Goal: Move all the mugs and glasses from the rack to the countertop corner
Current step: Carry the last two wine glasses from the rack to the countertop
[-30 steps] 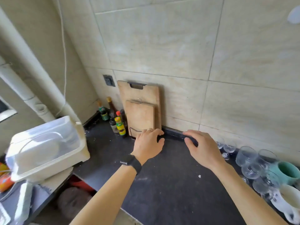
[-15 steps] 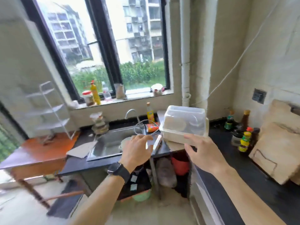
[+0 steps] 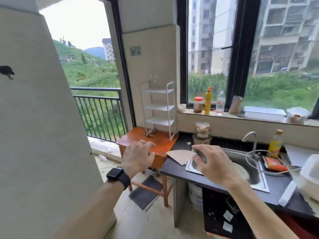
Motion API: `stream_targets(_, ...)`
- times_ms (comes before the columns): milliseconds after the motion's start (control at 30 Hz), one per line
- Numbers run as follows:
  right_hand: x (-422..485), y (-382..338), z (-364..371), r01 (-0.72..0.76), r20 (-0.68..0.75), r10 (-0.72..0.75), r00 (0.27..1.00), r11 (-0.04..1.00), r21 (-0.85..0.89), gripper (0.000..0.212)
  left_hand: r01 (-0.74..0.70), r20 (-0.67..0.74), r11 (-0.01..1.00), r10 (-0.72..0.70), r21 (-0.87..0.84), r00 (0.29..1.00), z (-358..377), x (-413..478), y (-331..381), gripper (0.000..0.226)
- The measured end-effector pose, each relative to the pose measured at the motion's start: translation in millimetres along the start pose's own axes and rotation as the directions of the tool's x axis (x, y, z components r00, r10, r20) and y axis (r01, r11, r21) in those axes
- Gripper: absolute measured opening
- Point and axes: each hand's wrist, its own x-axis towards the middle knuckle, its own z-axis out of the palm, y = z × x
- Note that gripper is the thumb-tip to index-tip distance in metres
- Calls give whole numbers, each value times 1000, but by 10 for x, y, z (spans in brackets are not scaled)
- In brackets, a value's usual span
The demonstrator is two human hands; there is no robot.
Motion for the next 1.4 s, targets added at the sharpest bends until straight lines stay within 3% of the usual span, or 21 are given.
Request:
stream_targets(167, 696, -586, 519, 32, 11, -32, 999, 999, 23, 41, 54, 42, 999, -54, -4, 998, -105, 369, -928, 38)
stream_targets(367, 1523, -861, 923, 66, 30, -66, 997, 998, -23, 41, 61, 27, 997, -60, -40, 998, -16, 1054, -1521, 39)
stream_targets(633, 2966, -674, 1327, 93, -36, -95, 995, 995, -47, 41, -29, -67, 985, 18, -169, 998, 166, 2503, -1928, 35)
stream_targets(1033, 5445, -405, 1627, 94, -97, -95, 991, 995, -17, 45, -97, -156, 978, 69, -182, 985, 20, 4923, -2426, 37)
stream_targets(1200, 6283, -253, 1815, 28, -118, -22, 993, 998, 47, 46, -93, -96, 891, 56, -445, 994, 202, 5911, -2577, 40)
stream_targets(1400, 7266, -110, 2190, -51, -135, 51, 989, 999, 8, 50, -127, -23, 908, 129, -399, 991, 495, 7186, -2623, 51)
